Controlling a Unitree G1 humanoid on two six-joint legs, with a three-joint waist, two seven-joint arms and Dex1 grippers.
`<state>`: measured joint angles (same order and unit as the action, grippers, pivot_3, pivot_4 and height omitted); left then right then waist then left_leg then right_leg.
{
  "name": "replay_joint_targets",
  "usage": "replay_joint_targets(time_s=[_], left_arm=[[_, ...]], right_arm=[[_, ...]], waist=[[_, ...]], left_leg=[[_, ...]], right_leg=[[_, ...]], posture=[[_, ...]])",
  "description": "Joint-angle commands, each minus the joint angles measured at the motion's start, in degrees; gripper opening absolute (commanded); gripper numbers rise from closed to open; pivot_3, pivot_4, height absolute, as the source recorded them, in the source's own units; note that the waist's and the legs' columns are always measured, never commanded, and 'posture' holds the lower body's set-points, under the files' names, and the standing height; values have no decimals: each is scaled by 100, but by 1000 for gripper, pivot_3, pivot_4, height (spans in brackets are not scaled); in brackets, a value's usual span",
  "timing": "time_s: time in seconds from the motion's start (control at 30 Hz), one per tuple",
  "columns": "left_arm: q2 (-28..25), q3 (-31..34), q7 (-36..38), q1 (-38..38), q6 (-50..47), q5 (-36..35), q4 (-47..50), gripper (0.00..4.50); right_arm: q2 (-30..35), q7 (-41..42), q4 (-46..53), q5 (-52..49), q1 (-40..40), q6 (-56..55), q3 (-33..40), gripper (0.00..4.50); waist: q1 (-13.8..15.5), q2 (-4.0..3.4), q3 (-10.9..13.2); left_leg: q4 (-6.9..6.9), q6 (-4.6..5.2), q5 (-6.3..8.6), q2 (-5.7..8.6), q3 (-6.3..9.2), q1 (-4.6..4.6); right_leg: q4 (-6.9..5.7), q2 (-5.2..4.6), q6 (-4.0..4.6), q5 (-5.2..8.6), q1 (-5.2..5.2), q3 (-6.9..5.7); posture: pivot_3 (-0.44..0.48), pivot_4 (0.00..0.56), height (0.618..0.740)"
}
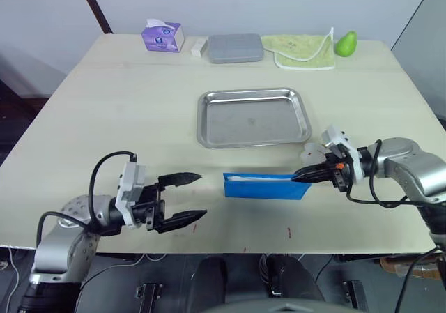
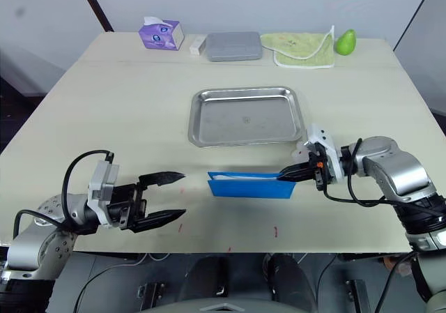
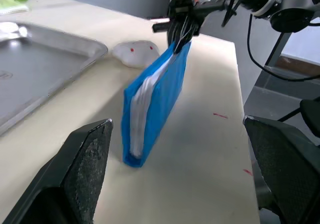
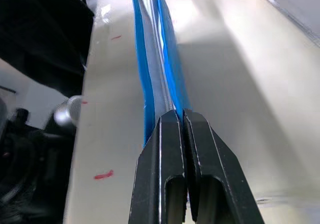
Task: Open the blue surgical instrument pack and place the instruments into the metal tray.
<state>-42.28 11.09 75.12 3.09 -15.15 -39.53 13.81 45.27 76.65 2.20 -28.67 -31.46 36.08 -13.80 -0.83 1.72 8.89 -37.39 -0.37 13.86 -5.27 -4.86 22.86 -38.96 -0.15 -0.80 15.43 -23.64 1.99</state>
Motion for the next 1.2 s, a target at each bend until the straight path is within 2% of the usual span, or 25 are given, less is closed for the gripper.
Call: replay_joint_targets(time_s=[0.03, 0.27, 0.4, 0.5, 0.6, 1.2], left_arm=[[-116, 1, 97, -228, -108, -46, -108, 4500], [-125, -344, 404, -860, -69, 237, -680, 4500], [127, -814, 588, -1443, 94, 545, -1165, 4500], [321, -1022, 662, -1740, 109, 637, -1382, 3675], [475, -1205, 719, -1936, 209, 781, -1522, 2307], [888, -1498, 875, -2277, 654, 1139, -1915, 2307]], right_arm=[[-44, 101, 57, 144, -28, -80, -95, 15], [-45, 85, 305, 157, 78, -7, -35, 15], [-74, 22, 431, 141, 89, 85, 16, 15], [-77, -25, 528, 118, 106, 162, 50, 0], [-77, -77, 624, 101, 132, 243, 86, 0], [-126, -250, 726, 93, 104, 369, 147, 0]], waist=[[-1, 0, 0], [-4, -1, 0], [-3, -1, -1], [-18, -1, -1], [-19, -1, -1], [-17, -1, -1]], left_leg=[[0, 0, 0, 0, 0, 0], [0, 0, 0, 0, -1, 0], [0, 0, 0, -1, -2, 0], [0, 0, 0, -1, -2, 0], [0, 0, 0, -1, 0, 1], [-1, 0, 0, -1, 0, 1]], right_leg=[[1, 0, 0, 0, 0, 0], [-1, 1, 0, 0, 0, 0], [-1, 4, 0, 0, -1, 1], [-2, 5, 0, -1, 0, 3], [-2, 8, 1, -1, -1, 4], [-2, 8, 0, -1, -1, 7]], posture=[[0, 150, 740], [0, 150, 740], [0, 150, 740], [0, 150, 740], [0, 150, 740], [0, 150, 740]])
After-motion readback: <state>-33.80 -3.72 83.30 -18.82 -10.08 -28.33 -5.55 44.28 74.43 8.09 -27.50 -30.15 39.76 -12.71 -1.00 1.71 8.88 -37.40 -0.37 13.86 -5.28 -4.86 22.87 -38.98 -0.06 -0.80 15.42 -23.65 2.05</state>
